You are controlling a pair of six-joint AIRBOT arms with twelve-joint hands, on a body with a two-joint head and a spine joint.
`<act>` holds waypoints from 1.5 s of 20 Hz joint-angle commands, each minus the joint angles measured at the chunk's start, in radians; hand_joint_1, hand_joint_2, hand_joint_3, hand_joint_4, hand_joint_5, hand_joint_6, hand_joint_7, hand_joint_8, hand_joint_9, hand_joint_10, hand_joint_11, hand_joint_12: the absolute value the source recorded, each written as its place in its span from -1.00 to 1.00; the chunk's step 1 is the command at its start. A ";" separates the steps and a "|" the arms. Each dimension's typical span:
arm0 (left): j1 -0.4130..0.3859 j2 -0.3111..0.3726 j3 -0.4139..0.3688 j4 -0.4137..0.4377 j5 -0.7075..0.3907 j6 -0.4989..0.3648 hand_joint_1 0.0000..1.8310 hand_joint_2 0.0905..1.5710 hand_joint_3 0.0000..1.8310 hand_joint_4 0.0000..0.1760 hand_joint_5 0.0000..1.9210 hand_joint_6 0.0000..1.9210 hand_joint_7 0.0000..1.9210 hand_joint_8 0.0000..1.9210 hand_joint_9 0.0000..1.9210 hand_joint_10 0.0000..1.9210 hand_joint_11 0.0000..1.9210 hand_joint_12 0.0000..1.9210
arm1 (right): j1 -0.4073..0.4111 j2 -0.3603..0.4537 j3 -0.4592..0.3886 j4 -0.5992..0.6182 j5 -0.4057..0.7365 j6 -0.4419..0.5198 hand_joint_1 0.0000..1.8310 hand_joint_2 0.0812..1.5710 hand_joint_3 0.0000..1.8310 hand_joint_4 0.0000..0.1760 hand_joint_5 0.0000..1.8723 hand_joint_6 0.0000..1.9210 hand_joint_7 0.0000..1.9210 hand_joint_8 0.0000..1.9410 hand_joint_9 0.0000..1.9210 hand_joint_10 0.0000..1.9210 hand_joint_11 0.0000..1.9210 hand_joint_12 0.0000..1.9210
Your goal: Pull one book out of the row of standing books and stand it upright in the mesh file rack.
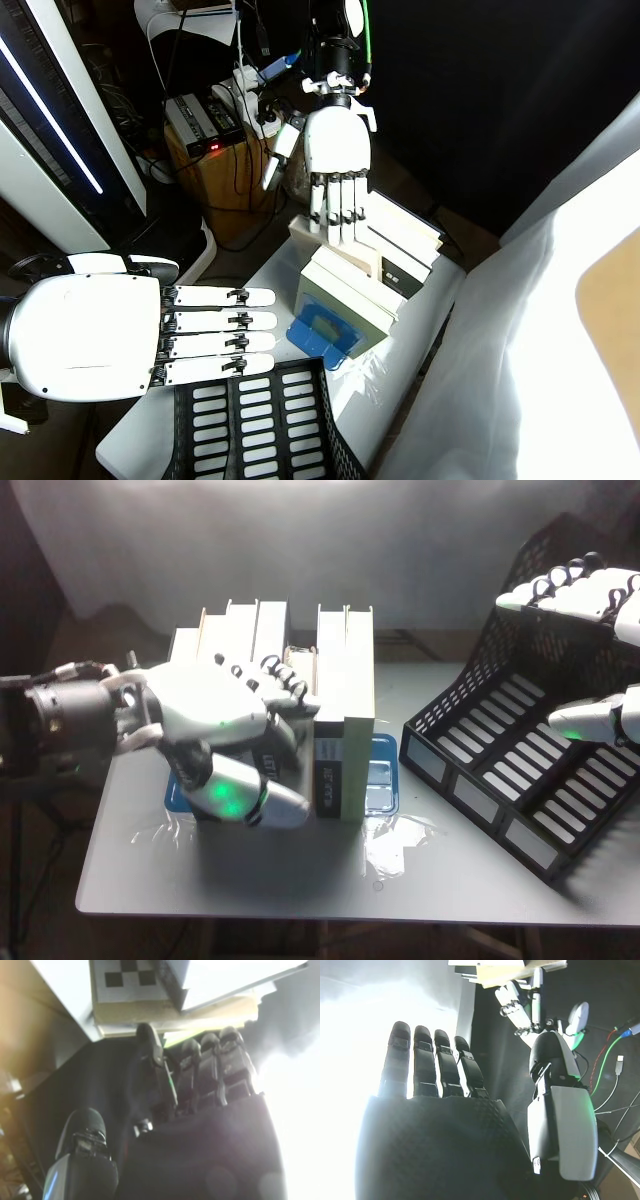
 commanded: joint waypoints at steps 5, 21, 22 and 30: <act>0.037 0.015 -0.040 -0.003 -0.061 -0.021 -1.00 0.44 -1.00 -1.00 -0.20 -0.98 -0.87 -0.99 -1.00 -1.00 -1.00 -1.00 | -0.002 0.004 0.005 0.029 0.104 0.006 -0.58 0.52 -1.00 -1.00 -1.00 -1.00 -1.00 -1.00 -1.00 -1.00 -1.00 -1.00; 0.173 0.019 -0.079 -0.106 -0.148 -0.052 -1.00 0.46 -1.00 -1.00 -0.27 -0.98 -0.90 -0.99 -1.00 -1.00 -1.00 -1.00 | -0.006 0.001 0.007 0.030 0.097 0.008 -0.61 0.52 -1.00 -1.00 -1.00 -1.00 -1.00 -1.00 -1.00 -1.00 -1.00 -1.00; 0.171 0.021 -0.080 -0.112 -0.154 -0.052 -1.00 0.46 -1.00 -1.00 -0.27 -0.98 -0.90 -0.99 -1.00 -1.00 -1.00 -1.00 | -0.006 0.001 0.007 0.030 0.097 0.009 -0.61 0.52 -1.00 -1.00 -1.00 -1.00 -1.00 -1.00 -1.00 -1.00 -1.00 -1.00; 0.164 0.092 -0.123 -0.292 -0.313 0.027 -1.00 0.68 -0.99 -1.00 -0.44 -0.99 -0.80 -0.98 -1.00 -1.00 -1.00 -1.00 | -0.006 0.002 0.001 0.021 0.098 0.009 -0.57 0.53 -1.00 -1.00 -1.00 -1.00 -1.00 -1.00 -1.00 -1.00 -1.00 -1.00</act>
